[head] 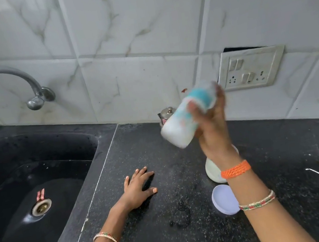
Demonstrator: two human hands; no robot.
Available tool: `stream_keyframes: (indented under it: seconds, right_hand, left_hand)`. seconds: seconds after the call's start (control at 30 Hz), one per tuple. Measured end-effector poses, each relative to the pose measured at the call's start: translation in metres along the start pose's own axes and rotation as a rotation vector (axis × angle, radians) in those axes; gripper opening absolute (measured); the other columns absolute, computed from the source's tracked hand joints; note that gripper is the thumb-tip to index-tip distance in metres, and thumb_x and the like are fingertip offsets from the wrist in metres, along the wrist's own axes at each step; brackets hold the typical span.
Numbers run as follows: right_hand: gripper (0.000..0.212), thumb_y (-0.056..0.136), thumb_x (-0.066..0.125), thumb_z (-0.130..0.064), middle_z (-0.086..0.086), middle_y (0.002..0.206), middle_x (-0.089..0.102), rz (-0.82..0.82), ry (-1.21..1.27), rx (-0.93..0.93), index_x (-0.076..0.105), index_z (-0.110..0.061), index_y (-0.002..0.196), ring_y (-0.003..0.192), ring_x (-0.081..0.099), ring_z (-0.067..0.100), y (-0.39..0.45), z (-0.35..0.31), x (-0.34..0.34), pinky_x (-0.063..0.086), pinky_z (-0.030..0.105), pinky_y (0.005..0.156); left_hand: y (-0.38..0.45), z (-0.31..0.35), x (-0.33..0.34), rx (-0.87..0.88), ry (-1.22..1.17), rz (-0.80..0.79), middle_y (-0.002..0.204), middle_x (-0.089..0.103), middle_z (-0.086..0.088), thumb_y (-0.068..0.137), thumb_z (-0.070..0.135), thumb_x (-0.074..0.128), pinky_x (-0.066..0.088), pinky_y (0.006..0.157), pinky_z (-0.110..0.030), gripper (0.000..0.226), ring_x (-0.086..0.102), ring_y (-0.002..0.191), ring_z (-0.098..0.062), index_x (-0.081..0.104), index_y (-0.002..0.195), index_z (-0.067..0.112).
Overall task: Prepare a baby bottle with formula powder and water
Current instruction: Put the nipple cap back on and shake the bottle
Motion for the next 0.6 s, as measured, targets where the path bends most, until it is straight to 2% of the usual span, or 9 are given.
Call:
stream_keyframes:
  seconds: [0.07, 0.17, 0.3, 0.33, 0.43, 0.47, 0.53, 0.57, 0.6]
  right_hand:
    - [0.078, 0.069, 0.078, -0.011, 0.004, 0.116, 0.055, -0.012, -0.047, -0.048, 0.031, -0.030, 0.128, 0.088, 0.063, 0.009, -0.006, 0.011, 0.005, 0.054, 0.032, 0.074]
    - [0.067, 0.083, 0.070, -0.013, -0.004, 0.106, 0.056, 0.311, 0.240, -0.075, 0.024, -0.026, 0.131, 0.079, 0.066, 0.005, 0.003, 0.007, 0.002, 0.055, 0.034, 0.063]
    - [0.070, 0.067, 0.079, -0.013, 0.015, 0.114, 0.055, -0.173, -0.227, 0.020, 0.037, -0.033, 0.119, 0.091, 0.063, 0.024, -0.015, 0.023, 0.010, 0.057, 0.037, 0.072]
    - [0.070, 0.064, 0.080, -0.017, 0.016, 0.116, 0.055, -0.179, -0.219, 0.026, 0.040, -0.034, 0.118, 0.091, 0.063, 0.026, -0.015, 0.026, 0.011, 0.057, 0.038, 0.073]
    - [0.067, 0.066, 0.076, -0.033, 0.002, 0.109, 0.057, 0.102, -0.044, 0.054, 0.039, -0.030, 0.122, 0.082, 0.063, 0.012, -0.006, 0.022, 0.004, 0.055, 0.029, 0.064]
    - [0.068, 0.064, 0.075, -0.037, 0.002, 0.109, 0.057, 0.036, -0.168, 0.090, 0.039, -0.030, 0.122, 0.083, 0.063, 0.012, -0.004, 0.022, 0.004, 0.055, 0.029, 0.066]
    - [0.070, 0.061, 0.079, -0.034, 0.000, 0.111, 0.058, -0.323, -0.591, 0.199, 0.042, -0.034, 0.120, 0.086, 0.063, 0.016, -0.011, 0.030, 0.005, 0.057, 0.034, 0.074]
    - [0.068, 0.062, 0.082, -0.029, -0.002, 0.110, 0.059, -0.372, -0.647, 0.212, 0.045, -0.035, 0.119, 0.086, 0.064, 0.017, -0.016, 0.035, 0.003, 0.058, 0.037, 0.075]
    - [0.068, 0.061, 0.083, -0.025, -0.001, 0.108, 0.060, -0.276, -0.579, 0.189, 0.046, -0.033, 0.118, 0.086, 0.065, 0.019, -0.016, 0.032, 0.004, 0.058, 0.040, 0.074]
  left_hand:
    - [-0.002, 0.002, -0.002, 0.005, 0.004, 0.000, 0.160, 0.011, 0.003, 0.090, 0.038, 0.057, -0.007, 0.116, -0.046, 0.061, 0.000, 0.148, -0.018, 0.031, 0.144, 0.030]
    - [-0.003, 0.004, -0.002, 0.005, -0.010, 0.004, 0.159, 0.013, 0.003, 0.090, 0.037, 0.058, -0.006, 0.117, -0.046, 0.060, 0.001, 0.148, -0.019, 0.033, 0.144, 0.029]
    - [-0.001, 0.002, -0.003, -0.006, -0.022, 0.001, 0.159, 0.014, 0.003, 0.088, 0.039, 0.060, -0.007, 0.116, -0.047, 0.061, 0.001, 0.148, -0.019, 0.035, 0.143, 0.030]
    - [-0.001, 0.001, -0.003, -0.007, -0.020, 0.005, 0.159, 0.014, 0.004, 0.088, 0.039, 0.060, -0.007, 0.116, -0.047, 0.061, 0.002, 0.148, -0.019, 0.035, 0.142, 0.030]
    - [-0.001, 0.003, -0.003, -0.016, -0.025, 0.006, 0.159, 0.015, 0.003, 0.088, 0.038, 0.061, -0.006, 0.116, -0.046, 0.060, 0.002, 0.148, -0.019, 0.035, 0.142, 0.030]
    - [-0.002, 0.004, -0.003, -0.021, -0.027, 0.004, 0.159, 0.016, 0.003, 0.088, 0.037, 0.061, -0.006, 0.116, -0.046, 0.060, 0.002, 0.148, -0.019, 0.035, 0.142, 0.030]
    - [-0.003, 0.006, -0.004, -0.026, -0.020, -0.002, 0.159, 0.015, 0.002, 0.088, 0.036, 0.061, -0.007, 0.116, -0.046, 0.062, 0.001, 0.148, -0.019, 0.033, 0.143, 0.028]
    - [-0.003, 0.006, -0.005, -0.030, -0.017, -0.002, 0.159, 0.015, 0.002, 0.088, 0.036, 0.061, -0.007, 0.117, -0.046, 0.063, 0.001, 0.148, -0.019, 0.032, 0.144, 0.028]
    - [-0.002, 0.005, -0.004, -0.031, -0.014, 0.001, 0.159, 0.015, 0.003, 0.088, 0.036, 0.061, -0.006, 0.117, -0.046, 0.063, 0.001, 0.148, -0.019, 0.033, 0.144, 0.028]
Point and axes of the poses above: each hand's wrist, its own y-axis towards the middle knuckle, its own x-axis out of the palm, z = x × y, the point moved 2 cm from there along y, towards the middle knuckle
